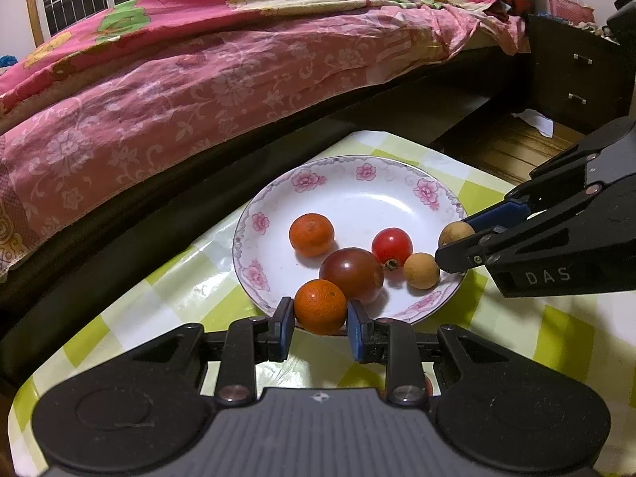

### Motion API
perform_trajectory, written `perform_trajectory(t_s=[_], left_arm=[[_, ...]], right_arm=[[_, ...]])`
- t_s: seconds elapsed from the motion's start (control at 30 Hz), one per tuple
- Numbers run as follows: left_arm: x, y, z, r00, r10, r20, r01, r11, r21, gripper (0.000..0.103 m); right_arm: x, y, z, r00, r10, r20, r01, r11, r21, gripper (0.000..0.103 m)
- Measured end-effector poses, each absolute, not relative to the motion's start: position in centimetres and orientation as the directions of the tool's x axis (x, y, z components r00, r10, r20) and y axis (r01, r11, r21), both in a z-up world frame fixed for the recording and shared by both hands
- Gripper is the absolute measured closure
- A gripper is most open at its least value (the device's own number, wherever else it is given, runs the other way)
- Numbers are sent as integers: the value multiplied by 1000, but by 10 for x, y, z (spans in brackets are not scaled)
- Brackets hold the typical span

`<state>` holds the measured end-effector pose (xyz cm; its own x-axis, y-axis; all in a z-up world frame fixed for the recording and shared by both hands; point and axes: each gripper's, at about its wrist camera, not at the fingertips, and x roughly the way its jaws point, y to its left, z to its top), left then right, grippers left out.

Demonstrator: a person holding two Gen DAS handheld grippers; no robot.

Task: Organize fruits
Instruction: 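Carry both fruits over the white bowl and open both grippers, then withdraw both grippers from the bowl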

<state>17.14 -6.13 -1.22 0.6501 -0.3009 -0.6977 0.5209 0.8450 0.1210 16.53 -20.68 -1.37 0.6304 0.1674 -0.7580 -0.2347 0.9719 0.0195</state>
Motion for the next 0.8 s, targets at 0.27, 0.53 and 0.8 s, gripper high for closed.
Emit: perform_trajectory(t_s=[0.27,0.53,0.8], left_arm=[[176,-62,-15,654,-294,-697,513,850,123,67],[181,-61,-16,667,-284,-689,497,858,128,67],[182,-60,-16,676,-271,-685,481,867,131,63]], right_arm=[[170,-205,-17,638,169,-752,-244,970,11,83],[182,-202,-22,637,169,-752,-253,967,4,83],[189,-203,-21,650,178,-738,-241,970,22,83]])
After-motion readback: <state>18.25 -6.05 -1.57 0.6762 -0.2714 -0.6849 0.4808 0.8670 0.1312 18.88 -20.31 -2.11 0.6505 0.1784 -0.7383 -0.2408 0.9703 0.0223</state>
